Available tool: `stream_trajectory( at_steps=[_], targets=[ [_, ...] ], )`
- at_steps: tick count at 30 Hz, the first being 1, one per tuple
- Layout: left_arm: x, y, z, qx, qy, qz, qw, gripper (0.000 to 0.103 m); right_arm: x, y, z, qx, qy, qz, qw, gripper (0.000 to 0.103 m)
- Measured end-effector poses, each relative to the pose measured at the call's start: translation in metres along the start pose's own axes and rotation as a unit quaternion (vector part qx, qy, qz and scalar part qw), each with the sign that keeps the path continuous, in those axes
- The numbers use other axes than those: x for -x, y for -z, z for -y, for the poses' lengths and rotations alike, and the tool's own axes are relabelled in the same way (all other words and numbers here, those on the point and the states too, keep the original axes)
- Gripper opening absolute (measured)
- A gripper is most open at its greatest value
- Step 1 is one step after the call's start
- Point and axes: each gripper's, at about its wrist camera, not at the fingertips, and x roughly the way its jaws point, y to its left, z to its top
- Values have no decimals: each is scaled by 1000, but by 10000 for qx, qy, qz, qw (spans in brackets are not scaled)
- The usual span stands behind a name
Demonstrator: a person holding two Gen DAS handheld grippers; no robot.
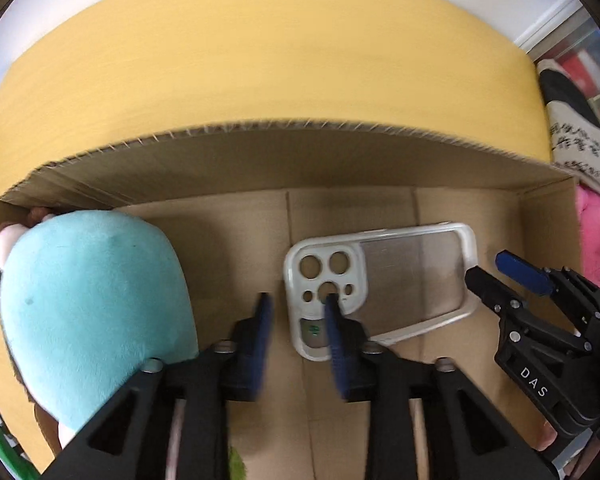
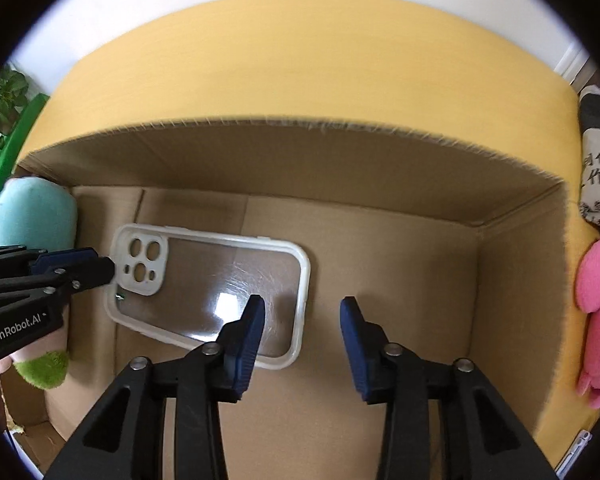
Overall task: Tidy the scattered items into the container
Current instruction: 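Lower the phone case into the box and open the left gripper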
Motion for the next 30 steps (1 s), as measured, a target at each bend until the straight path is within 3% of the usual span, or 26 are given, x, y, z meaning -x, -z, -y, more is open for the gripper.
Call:
stream_trajectory(
  at_steps=[2, 8, 10, 11, 15, 21, 30],
  targets=[
    [19, 5, 4, -66, -76, 270, 9996, 60, 20, 7, 0, -24, 100, 136, 9999, 40],
    [125, 51, 21, -320, -37, 1610, 9864, 91, 103, 43, -10, -95, 186, 715, 9972, 54],
    [157, 70, 19, -354, 32, 1917, 9808, 96, 138, 51, -13, -100, 182, 946, 9953, 56],
    [171, 79, 16, -379, 40, 2041, 9782, 98, 145, 28, -3, -99, 194, 1000, 9947, 57],
    [231, 109, 20, -393, -48, 2440, 9690, 100, 196, 56, -11, -43, 262, 1251, 9918, 57],
    [276, 159, 20, -316, -47, 2711, 9620, 102, 267, 92, -27, 59, 350, 1485, 9883, 58],
    [314, 223, 48, -400, 89, 2845, 9578, 102, 314, 147, -37, 180, 274, 1547, 9874, 58]
  ],
)
